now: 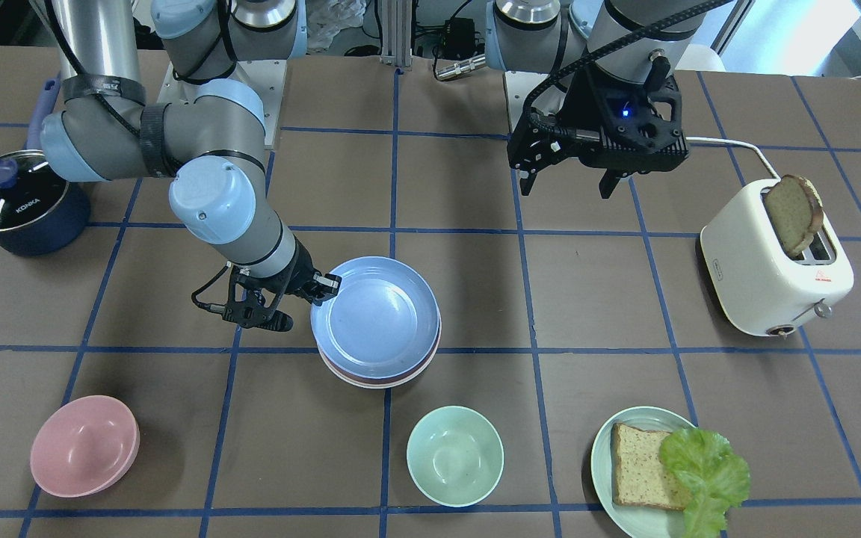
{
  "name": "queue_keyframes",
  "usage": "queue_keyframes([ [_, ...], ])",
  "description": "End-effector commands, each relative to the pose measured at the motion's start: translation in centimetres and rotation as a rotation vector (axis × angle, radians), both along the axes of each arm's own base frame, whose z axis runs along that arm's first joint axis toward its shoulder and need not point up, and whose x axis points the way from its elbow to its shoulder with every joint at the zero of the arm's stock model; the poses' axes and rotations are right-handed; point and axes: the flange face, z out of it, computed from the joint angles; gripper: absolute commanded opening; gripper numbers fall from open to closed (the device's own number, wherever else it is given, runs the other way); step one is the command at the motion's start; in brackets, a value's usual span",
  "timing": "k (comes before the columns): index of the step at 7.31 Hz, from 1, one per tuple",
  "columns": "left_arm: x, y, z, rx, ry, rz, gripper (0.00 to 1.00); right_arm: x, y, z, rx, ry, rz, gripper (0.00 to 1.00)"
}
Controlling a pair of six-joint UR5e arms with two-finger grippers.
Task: Stack three plates with pink and blue
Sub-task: 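Lower the blue plate onto the pink plate with the right gripper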
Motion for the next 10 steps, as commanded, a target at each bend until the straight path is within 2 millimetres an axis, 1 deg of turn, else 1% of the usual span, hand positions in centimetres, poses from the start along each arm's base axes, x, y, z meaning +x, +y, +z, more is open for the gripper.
queue_keyframes([
  [1, 0.0, 0.0, 0.1, 0.0, 0.0, 0.001, 1.0, 0.1, 0.0, -0.1, 0.004, -0.01, -0.001, 0.0],
  [5, 0.0, 0.0, 0.1, -0.002, 0.0, 0.0, 1.0, 0.1, 0.0, -0.3, 0.008, -0.01, 0.001, 0.0],
  [7, 0.0, 0.0, 0.1, -0.002, 0.0, 0.0, 1.0, 0.1, 0.0, -1.0, 0.022, -0.008, -0.001, 0.0],
  [8, 0.0, 0.0, 0.1, -0.002, 0.0, 0.0, 1.0, 0.1, -0.1, -1.1, 0.025, -0.008, -0.001, 0.09],
  [9, 0.0, 0.0, 0.1, -0.002, 0.0, 0.0, 1.0, 0.1, -0.1, -1.1, 0.025, -0.008, -0.001, 0.28],
  [10, 0.0, 0.0, 0.1, 0.0, 0.0, 0.0, 1.0, 0.2, -0.2, -1.0, 0.021, -0.008, -0.001, 0.56],
])
